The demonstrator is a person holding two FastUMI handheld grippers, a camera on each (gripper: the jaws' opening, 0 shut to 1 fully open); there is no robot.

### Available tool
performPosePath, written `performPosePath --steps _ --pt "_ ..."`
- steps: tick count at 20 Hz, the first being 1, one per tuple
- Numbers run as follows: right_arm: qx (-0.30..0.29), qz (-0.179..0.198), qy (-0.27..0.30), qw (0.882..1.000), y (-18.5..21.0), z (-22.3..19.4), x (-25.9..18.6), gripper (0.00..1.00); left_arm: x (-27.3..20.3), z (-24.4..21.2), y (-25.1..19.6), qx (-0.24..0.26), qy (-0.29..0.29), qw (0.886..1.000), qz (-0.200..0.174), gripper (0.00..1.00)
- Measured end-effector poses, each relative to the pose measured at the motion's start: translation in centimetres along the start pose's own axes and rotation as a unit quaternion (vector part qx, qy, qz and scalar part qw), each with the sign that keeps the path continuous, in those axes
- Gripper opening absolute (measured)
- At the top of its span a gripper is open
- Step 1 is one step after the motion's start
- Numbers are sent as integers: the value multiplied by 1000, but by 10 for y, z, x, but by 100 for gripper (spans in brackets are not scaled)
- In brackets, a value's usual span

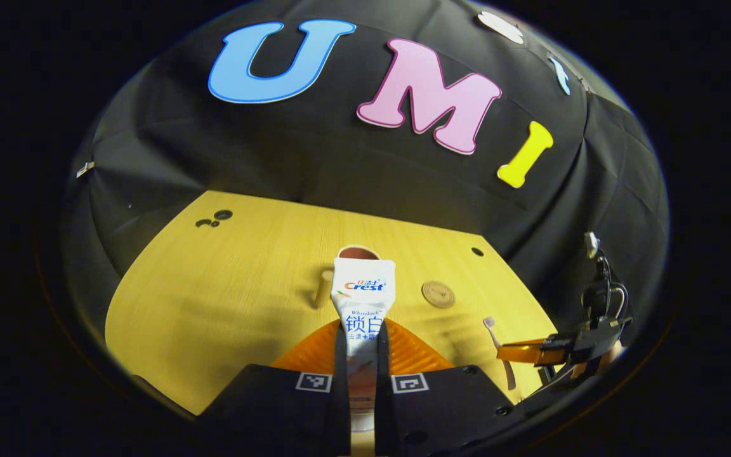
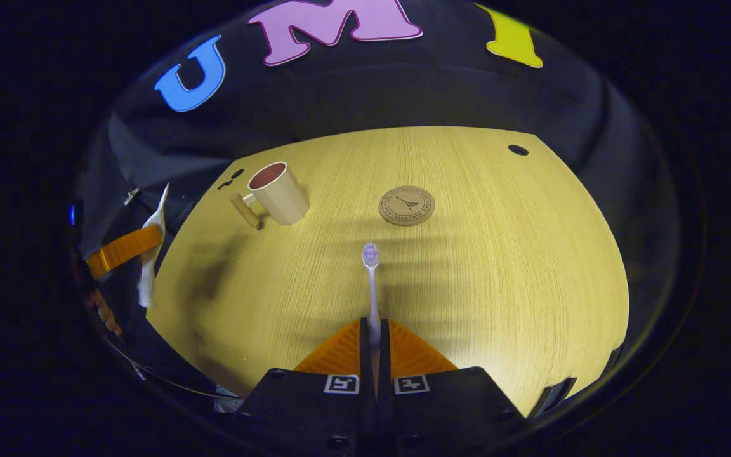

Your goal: Put the toothbrush and toothpaste on the desktop into the cup, then pick up the cup and place it on the coaster on the desktop.

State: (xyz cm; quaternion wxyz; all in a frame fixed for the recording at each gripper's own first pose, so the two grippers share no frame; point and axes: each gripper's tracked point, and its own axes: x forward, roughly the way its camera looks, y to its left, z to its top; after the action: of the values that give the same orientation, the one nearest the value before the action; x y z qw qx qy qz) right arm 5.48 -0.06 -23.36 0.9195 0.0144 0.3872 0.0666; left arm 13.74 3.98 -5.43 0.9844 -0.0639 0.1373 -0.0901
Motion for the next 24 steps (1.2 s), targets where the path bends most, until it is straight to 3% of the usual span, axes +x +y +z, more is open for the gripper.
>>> performPosePath --steps 5,11,16,24 --pt "35 18 -20 999 -8 21 -19 5 42 60 -8 -22 -60 998 -12 20" --pt "55 -4 -33 998 -39 31 -45 5 121 108 -16 -37 -115 992 -22 20" --pt "70 -27 -27 997 -67 28 -51 5 175 117 -24 -54 -143 987 -42 19" --pt "82 -43 -15 996 -90 29 -51 5 215 104 0 -70 -145 987 -9 20"
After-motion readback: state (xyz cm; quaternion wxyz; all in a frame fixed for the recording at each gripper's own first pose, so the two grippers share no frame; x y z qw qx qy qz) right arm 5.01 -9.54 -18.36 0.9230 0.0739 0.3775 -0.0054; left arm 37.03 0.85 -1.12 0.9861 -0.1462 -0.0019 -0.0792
